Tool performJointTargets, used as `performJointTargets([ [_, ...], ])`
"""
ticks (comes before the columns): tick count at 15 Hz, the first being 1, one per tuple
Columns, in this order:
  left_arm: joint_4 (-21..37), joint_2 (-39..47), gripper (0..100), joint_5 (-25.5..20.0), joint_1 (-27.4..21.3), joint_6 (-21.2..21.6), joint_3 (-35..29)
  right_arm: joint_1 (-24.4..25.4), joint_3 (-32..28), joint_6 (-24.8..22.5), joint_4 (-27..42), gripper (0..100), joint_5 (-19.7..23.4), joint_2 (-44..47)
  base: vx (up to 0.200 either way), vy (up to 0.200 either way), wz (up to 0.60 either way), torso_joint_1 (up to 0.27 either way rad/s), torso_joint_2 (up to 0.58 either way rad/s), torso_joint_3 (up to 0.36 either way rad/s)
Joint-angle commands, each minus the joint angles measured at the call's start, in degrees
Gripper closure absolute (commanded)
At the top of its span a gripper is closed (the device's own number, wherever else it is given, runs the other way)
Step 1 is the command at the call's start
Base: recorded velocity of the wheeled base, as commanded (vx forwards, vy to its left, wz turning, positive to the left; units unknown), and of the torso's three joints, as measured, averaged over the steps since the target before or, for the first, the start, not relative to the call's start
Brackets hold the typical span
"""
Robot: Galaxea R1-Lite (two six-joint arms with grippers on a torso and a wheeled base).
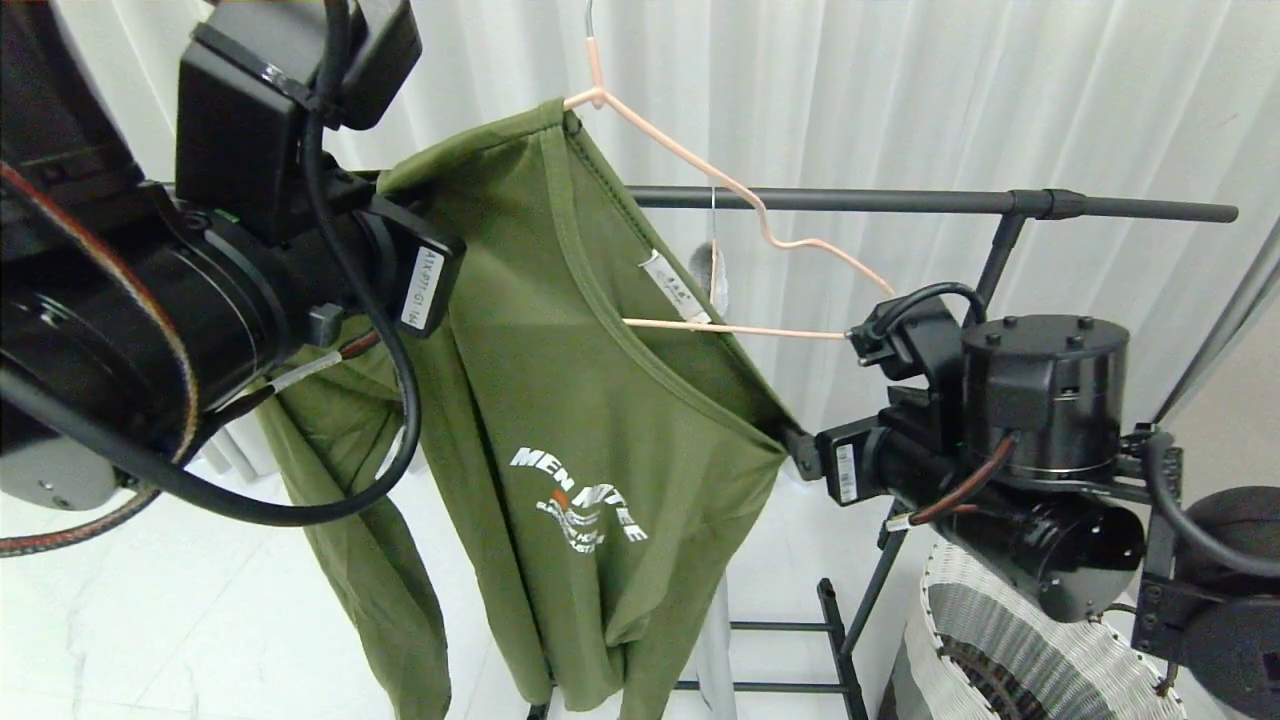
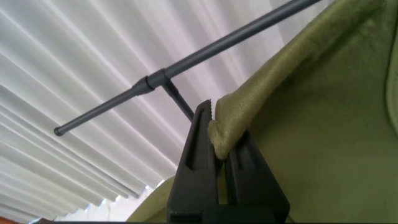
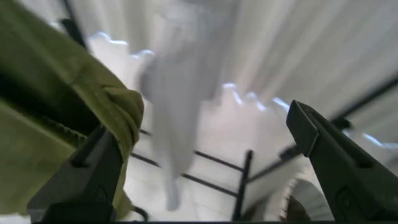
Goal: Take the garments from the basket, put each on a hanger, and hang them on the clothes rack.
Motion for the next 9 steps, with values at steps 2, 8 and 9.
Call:
performJointTargets([
  [2, -0.1, -0.9, 100, 0.0, 0.1, 0.0, 1.9, -5.6, 1.0, -0.2, 0.2, 0, 0.4, -4.7, 0.0, 0.0, 0.0, 0.0, 0.0, 0.0],
  [8, -0.8, -2.4, 100, 0.0, 3.0, 2.2, 7.8, -6.8, 1.1, -1.1, 0.6, 0, 0.6, -8.4, 0.0, 0.0, 0.0, 0.0, 0.0, 0.0],
  [9, -3.3, -2.3, 100, 0.0, 4.2, 3.0, 9.9, -6.8, 0.9, -1.3, 0.7, 0, 0.7, -9.1, 0.0, 0.0, 0.0, 0.0, 0.0, 0.0],
])
